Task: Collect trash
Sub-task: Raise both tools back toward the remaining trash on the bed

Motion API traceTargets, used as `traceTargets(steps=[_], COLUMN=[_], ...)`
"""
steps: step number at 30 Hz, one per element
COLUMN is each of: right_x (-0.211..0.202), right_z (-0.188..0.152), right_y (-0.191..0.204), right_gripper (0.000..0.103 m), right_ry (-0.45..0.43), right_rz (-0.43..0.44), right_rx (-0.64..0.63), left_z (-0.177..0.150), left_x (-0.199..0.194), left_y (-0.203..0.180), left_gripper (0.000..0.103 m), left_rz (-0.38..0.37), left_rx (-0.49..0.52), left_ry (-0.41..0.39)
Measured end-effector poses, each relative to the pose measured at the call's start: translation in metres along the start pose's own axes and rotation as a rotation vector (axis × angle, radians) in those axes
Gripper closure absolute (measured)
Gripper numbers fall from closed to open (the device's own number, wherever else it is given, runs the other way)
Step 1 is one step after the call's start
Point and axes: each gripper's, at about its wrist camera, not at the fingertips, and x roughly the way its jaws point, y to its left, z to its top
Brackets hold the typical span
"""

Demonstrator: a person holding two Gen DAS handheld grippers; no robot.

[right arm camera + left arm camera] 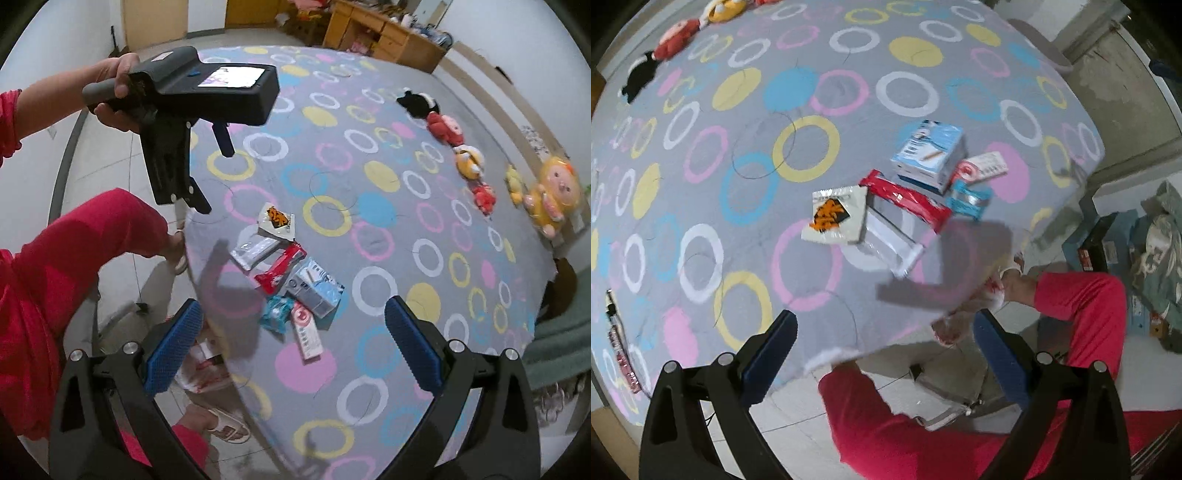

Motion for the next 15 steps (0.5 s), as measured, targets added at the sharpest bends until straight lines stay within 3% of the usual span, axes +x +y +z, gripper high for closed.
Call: traceTargets(steps=[8,15], right_x=[0.081,0.134], right_z=[0.017,0.016], right_y=[-0.028,-0.029], right_gripper=[0.006,0.006], right_ry=[0.095,0.200], right_rz=[0.113,0.198], right_rx=[-0.057,-0.123], left_z=[0.035,0.051], left_x=[0.061,0.093], left_y=[0.028,0.044], left_gripper=[0.010,0.010], left_rz=[-0.024,-0.070], left_rx=[-0.021,-0.031], left_ry=[0.087,0.105])
